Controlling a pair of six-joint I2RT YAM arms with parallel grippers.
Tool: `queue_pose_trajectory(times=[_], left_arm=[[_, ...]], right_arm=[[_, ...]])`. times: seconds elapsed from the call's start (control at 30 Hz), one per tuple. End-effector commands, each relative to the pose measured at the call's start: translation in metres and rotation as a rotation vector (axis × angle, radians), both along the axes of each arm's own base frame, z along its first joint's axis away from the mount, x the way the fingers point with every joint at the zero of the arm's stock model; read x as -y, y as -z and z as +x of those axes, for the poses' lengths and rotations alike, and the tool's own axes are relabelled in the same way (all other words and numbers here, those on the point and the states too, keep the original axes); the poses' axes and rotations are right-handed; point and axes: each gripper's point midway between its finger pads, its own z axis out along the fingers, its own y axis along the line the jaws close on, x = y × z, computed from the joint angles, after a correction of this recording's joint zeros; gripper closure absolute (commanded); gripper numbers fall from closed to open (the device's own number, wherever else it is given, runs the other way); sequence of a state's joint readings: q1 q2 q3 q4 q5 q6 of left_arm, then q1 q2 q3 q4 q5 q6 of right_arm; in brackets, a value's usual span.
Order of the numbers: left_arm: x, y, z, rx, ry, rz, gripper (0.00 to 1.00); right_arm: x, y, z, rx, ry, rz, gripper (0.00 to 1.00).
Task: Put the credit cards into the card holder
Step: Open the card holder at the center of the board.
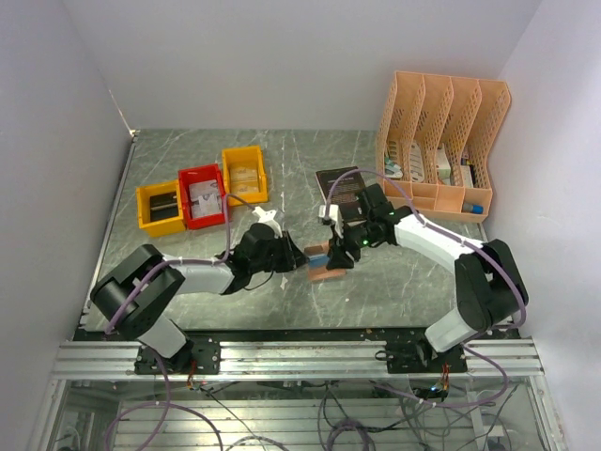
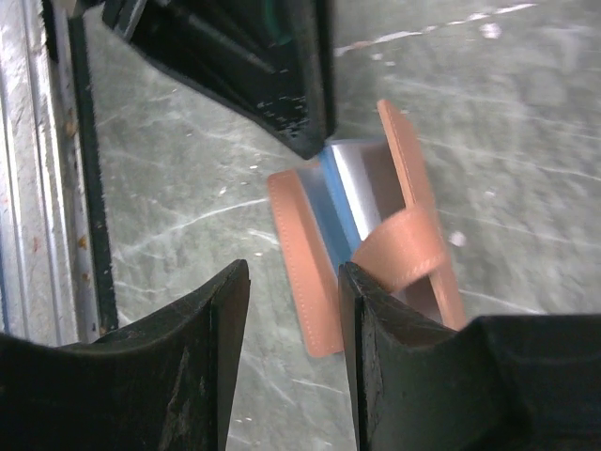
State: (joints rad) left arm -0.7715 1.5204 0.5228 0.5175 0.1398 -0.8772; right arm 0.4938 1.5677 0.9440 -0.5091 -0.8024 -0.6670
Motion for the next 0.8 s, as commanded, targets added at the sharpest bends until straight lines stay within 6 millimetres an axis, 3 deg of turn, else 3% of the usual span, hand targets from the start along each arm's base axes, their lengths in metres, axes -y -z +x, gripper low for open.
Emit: queue_pose_trajectory(times=[0.0,0.27,0.4,0.63,0.77], left_arm=[[0.014,-0.009,0.012,0.055,0.023,-0.022,0.72],[0.021,-0.001,0.018,0.052,0.030,0.007,0.71],[0.020,0.004,0.020,0.051,0.032,0.030,0.71],[0.022,0.006,0.021,0.050,0.037,0.034,0.71],[0.022,0.005,0.022,0.055,0.040,0.042,0.71]], right_arm=[[0.002,-0.030,0.034,0.041,0.127,0.096,0.57],[0.014,-0.045,0.054,-0.001,0.225,0.175,0.56],[0.027,-0.036,0.071,-0.004,0.312,0.154,0.49],[0.030,-0.012,0.056,0.020,0.162,0.070,0.38],[0.034,-0.002,0.051,0.120,0.067,0.030,0.29]])
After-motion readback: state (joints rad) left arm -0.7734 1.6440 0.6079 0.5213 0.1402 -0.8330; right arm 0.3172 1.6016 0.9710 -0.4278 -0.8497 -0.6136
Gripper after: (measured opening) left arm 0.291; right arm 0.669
